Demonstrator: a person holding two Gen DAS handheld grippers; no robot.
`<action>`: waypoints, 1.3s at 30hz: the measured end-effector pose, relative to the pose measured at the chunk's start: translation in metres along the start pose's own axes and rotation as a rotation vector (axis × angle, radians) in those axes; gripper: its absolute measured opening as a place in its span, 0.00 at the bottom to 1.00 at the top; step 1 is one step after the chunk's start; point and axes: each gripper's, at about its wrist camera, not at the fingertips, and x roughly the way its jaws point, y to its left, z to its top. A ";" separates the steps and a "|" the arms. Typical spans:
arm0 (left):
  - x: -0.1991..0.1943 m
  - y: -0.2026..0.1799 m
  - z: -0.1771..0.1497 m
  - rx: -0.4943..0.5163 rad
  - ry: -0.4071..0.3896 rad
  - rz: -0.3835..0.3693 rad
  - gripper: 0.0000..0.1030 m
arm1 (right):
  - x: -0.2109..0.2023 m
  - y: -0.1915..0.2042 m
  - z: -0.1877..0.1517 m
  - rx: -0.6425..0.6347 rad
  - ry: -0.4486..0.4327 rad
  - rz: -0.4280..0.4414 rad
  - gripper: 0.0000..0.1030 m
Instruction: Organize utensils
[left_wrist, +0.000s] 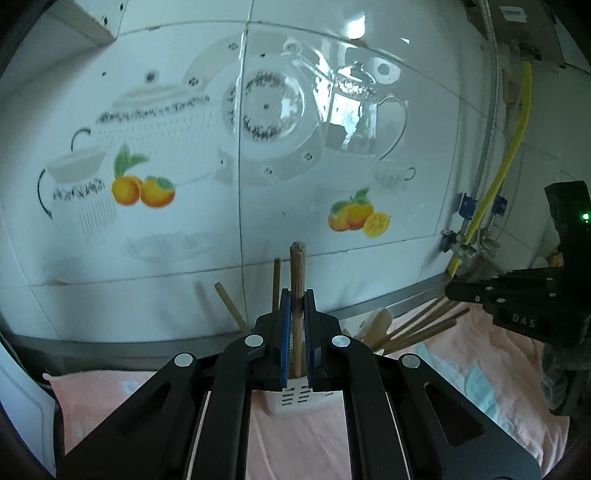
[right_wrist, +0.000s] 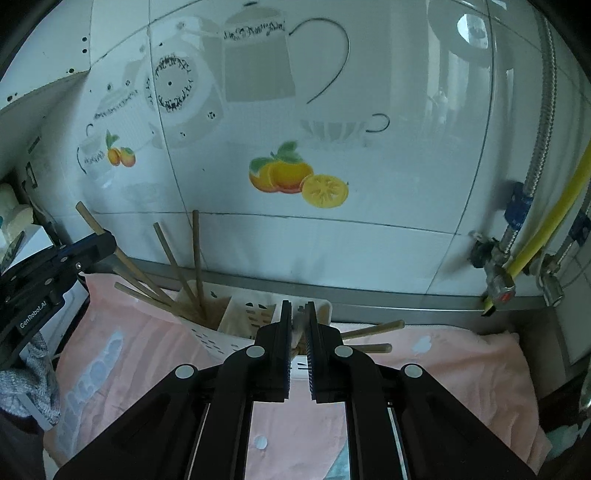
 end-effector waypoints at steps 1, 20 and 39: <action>0.000 0.000 -0.001 0.002 0.002 0.001 0.06 | 0.002 0.000 -0.001 0.002 0.000 0.003 0.09; -0.060 -0.010 -0.029 0.022 -0.081 0.023 0.59 | -0.050 0.027 -0.039 -0.057 -0.138 -0.089 0.66; -0.123 -0.009 -0.130 -0.026 -0.036 0.069 0.95 | -0.093 0.060 -0.143 -0.076 -0.220 -0.192 0.92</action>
